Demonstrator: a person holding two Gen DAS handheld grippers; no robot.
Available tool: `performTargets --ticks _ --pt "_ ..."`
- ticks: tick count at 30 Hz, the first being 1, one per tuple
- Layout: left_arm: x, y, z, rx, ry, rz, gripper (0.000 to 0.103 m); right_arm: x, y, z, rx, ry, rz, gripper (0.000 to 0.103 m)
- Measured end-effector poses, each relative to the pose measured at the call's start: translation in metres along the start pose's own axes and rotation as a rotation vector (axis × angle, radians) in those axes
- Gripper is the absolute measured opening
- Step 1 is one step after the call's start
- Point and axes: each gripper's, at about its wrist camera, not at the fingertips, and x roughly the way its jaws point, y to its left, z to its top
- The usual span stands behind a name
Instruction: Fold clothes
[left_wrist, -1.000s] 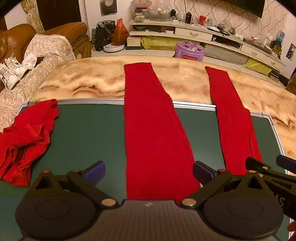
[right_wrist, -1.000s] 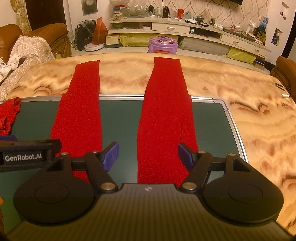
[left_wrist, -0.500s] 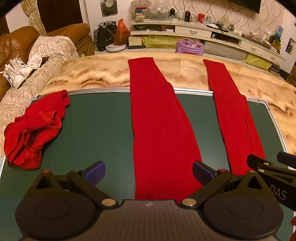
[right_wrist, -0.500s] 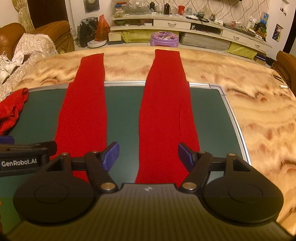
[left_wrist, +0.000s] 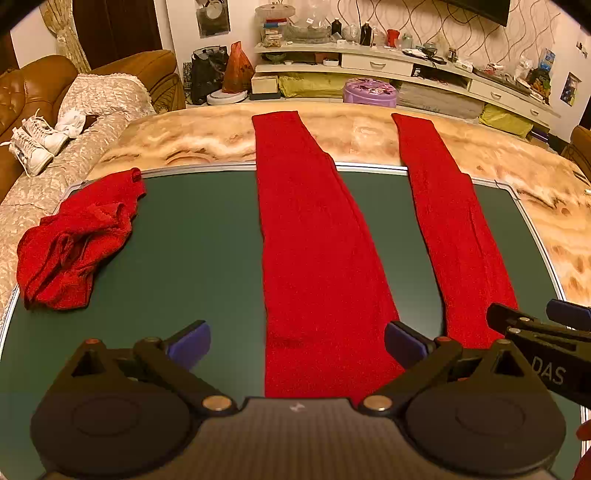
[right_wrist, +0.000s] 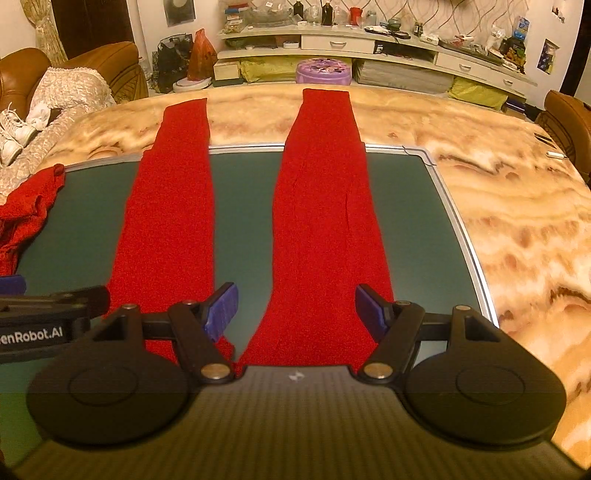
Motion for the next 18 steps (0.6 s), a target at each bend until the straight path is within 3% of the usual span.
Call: performTargets --ticks 18 --pt "-0.03 -0.002 -0.042 -0.006 -0.008 -0.008 0.103 -0.037 0.004 -0.034 -0.026 -0.009 -0.001 0.078"
